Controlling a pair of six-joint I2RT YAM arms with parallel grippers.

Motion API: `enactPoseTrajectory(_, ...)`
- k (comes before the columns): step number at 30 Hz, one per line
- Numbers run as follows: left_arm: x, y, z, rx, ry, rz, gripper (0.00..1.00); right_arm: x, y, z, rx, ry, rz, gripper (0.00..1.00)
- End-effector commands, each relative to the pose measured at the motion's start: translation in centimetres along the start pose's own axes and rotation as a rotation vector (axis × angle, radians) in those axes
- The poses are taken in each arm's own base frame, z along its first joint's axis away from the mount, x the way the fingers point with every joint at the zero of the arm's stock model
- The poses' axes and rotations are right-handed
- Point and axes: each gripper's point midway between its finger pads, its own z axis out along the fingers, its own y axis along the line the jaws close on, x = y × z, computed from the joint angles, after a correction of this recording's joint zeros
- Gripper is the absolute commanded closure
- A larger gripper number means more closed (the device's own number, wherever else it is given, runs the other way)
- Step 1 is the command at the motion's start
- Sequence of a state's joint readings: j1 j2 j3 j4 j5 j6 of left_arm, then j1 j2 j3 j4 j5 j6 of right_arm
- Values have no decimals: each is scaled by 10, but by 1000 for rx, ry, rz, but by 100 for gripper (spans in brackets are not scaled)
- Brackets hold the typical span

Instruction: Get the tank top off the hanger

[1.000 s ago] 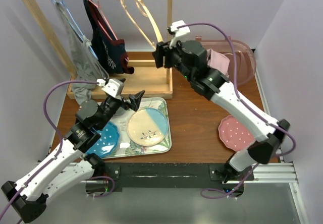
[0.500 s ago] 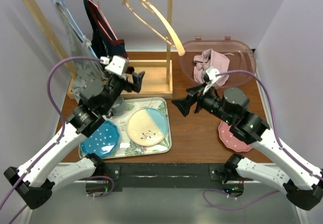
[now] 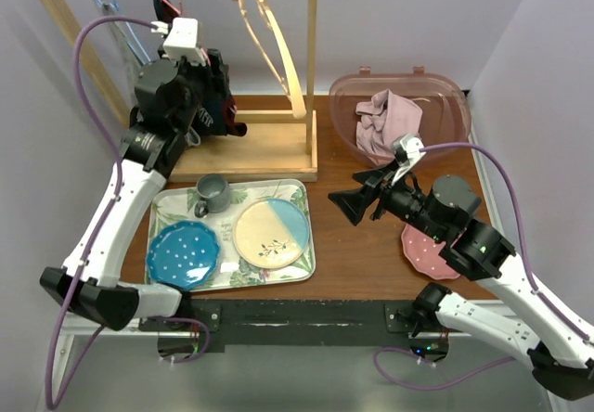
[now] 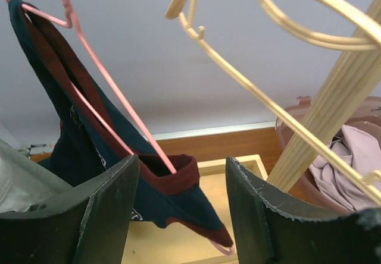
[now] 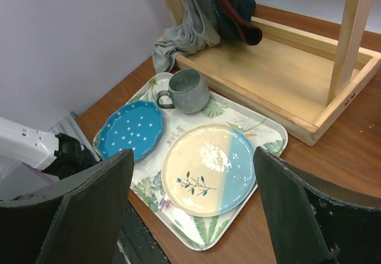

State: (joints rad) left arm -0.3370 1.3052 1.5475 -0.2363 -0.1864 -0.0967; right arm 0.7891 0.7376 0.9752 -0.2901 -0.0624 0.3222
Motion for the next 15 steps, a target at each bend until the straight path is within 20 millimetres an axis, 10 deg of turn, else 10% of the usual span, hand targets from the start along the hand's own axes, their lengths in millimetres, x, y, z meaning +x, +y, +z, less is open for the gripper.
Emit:
enactPoseTrajectory(1, -15, 13, 11, -26, -4, -55, 37, -2, 1, 1, 5, 0, 21, 15)
enactPoseTrajectory(15, -18, 50, 60, 33, -25, -75, 47, -5, 8, 2, -25, 4, 39, 16)
